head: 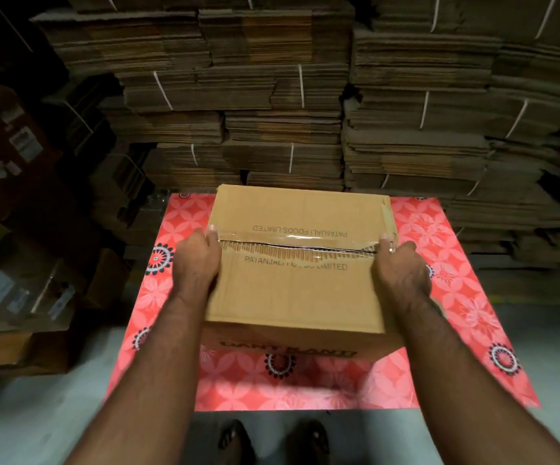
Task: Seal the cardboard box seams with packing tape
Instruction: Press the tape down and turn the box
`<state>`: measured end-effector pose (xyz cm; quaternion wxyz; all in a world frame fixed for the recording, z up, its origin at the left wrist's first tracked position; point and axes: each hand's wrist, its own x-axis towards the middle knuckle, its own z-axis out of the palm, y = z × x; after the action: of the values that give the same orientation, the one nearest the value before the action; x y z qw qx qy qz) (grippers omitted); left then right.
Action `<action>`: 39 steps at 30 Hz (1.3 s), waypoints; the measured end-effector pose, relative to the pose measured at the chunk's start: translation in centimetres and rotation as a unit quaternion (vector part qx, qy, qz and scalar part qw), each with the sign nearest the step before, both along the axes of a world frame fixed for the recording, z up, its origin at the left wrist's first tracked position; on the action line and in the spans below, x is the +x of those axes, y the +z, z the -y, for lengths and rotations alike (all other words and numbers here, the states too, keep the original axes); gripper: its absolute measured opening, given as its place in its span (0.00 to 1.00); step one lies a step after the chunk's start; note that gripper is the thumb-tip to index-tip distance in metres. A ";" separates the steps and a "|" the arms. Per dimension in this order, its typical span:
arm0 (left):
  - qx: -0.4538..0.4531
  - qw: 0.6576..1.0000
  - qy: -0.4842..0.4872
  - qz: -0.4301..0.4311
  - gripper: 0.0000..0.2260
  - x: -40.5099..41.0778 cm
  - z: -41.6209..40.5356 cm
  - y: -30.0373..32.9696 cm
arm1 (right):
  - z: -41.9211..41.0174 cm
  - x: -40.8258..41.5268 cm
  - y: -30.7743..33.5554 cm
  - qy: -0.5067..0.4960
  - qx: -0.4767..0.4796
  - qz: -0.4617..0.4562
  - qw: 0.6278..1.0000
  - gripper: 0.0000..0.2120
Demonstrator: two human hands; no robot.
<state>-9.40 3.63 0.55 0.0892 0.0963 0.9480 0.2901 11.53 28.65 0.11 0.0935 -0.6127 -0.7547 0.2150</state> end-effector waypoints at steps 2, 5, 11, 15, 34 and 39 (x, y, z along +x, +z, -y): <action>-0.014 0.998 -0.005 -0.055 0.20 0.8 -0.6 -0.1 | 0.7 0.0 0.0 -0.011 0.016 -0.006 1.000 0.31; -0.047 0.998 0.015 -0.024 0.20 1.1 -1.0 0.0 | 1.3 -0.1 0.0 -0.015 0.016 -0.003 1.000 0.33; -0.042 0.998 0.050 -0.024 0.17 -0.7 -1.0 -0.7 | -0.1 0.1 -0.7 -0.035 0.011 -0.042 0.998 0.21; -0.063 0.996 0.061 -0.036 0.14 -0.7 -1.3 0.3 | -0.9 0.3 -1.4 -0.051 0.004 -0.072 0.996 0.16; 0.039 0.987 -0.060 -0.144 0.17 4.8 -1.5 2.4 | -0.4 -9.0 3.3 0.291 0.083 -0.094 0.949 0.22; -0.016 0.996 -0.055 -0.069 0.11 9.8 -2.4 3.7 | -0.8 -12.5 3.3 0.416 0.035 0.007 0.909 0.26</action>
<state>0.40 6.05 4.29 0.0413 0.1666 0.9497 0.2618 -0.97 29.47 3.42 0.0119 -0.2412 -0.9488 0.2034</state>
